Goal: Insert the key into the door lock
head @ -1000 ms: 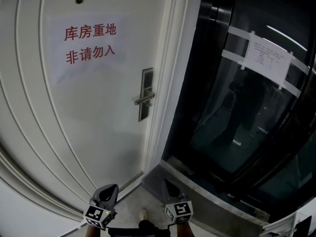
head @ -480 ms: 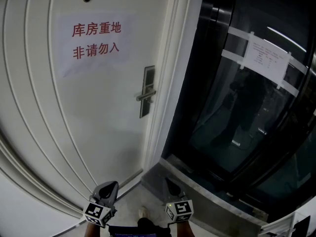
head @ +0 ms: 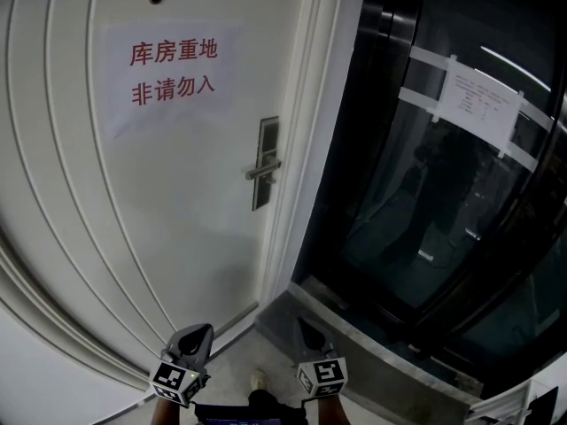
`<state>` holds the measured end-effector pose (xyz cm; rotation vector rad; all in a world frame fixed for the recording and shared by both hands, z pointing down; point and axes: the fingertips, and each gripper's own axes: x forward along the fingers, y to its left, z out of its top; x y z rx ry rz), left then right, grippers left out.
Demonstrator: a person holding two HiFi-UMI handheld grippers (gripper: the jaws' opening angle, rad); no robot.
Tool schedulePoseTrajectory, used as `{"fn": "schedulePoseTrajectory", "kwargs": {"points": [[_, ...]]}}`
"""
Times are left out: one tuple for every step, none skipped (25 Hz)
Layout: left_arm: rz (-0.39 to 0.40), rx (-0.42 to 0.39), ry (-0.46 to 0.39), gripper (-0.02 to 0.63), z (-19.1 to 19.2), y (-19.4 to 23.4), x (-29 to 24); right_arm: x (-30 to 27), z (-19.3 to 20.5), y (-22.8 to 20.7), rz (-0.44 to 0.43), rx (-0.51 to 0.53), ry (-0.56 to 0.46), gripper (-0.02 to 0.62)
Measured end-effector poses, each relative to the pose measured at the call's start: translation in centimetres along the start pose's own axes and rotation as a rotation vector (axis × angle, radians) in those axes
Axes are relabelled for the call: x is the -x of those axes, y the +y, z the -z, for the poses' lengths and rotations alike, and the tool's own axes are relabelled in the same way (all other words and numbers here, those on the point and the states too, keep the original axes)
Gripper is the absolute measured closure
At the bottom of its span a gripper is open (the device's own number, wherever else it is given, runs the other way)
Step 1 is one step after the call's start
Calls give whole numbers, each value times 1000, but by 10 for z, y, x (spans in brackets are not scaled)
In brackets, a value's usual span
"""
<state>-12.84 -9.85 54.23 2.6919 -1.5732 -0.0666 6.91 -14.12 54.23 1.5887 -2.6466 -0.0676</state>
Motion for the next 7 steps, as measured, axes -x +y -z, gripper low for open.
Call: {"fn": "schedulePoseTrajectory", "kwargs": {"points": [[-1, -4, -1, 604, 1, 1, 1, 0, 1, 0, -1, -1, 2, 594], [-2, -5, -1, 604, 1, 1, 1, 1, 1, 0, -1, -1, 4, 594], [-2, -5, -1, 604, 1, 0, 1, 1, 1, 0, -2, -2, 5, 594], [-2, -5, -1, 604, 1, 0, 1, 1, 1, 0, -3, -2, 6, 594], [-2, -5, -1, 604, 0, 0, 1, 1, 0, 0, -3, -2, 6, 594], [-2, -5, -1, 604, 0, 0, 1, 1, 0, 0, -4, -3, 6, 594], [-2, -5, -1, 604, -1, 0, 1, 0, 0, 0, -4, -3, 5, 594]]}}
